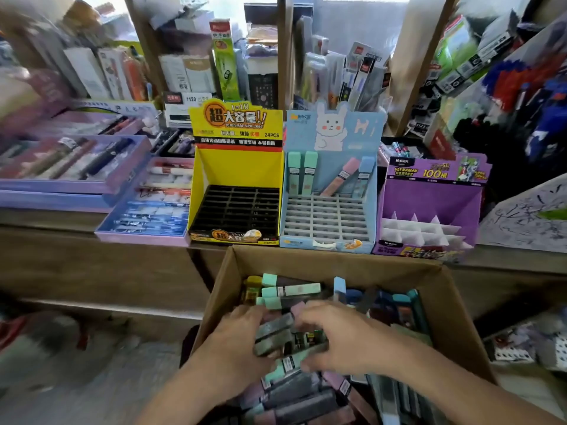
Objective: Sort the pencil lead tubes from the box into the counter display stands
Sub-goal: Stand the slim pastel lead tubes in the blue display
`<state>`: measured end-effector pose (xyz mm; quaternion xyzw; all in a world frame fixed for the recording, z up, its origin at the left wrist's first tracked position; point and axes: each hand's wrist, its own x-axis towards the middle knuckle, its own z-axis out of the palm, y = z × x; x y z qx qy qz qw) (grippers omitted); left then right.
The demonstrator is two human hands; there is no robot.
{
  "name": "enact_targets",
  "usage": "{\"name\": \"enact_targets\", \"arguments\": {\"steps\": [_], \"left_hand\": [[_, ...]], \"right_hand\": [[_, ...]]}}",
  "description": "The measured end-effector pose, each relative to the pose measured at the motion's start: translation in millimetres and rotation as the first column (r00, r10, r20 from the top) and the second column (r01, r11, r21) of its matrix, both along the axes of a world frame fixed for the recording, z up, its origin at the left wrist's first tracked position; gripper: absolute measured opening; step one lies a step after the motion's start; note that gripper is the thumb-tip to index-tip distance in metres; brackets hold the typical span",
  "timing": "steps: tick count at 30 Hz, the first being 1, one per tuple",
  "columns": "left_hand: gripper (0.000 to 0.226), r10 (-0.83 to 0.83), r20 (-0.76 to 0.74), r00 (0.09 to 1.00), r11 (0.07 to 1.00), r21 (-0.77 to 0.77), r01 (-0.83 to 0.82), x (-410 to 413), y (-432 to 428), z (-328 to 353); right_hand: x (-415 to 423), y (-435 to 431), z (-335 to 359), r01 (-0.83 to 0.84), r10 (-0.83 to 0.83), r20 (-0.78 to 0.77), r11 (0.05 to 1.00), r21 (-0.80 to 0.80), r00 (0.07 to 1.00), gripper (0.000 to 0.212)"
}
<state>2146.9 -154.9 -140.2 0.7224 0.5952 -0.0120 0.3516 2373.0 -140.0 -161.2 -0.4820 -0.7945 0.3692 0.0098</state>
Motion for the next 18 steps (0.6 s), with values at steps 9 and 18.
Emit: {"name": "enact_targets", "arguments": {"steps": [9,18], "left_hand": [[0.065,0.013,-0.085,0.996,0.997,-0.077,-0.020,5,3,2],[0.073,-0.019,-0.093,0.996,0.996,-0.086,0.011,8,9,0]], "right_hand": [[-7,-6,-12,-0.043,0.045,0.097,0.999,-0.025,0.994,0.036],[-7,-7,-6,-0.029,0.032,0.053,0.998,-0.053,0.998,0.028]]}}
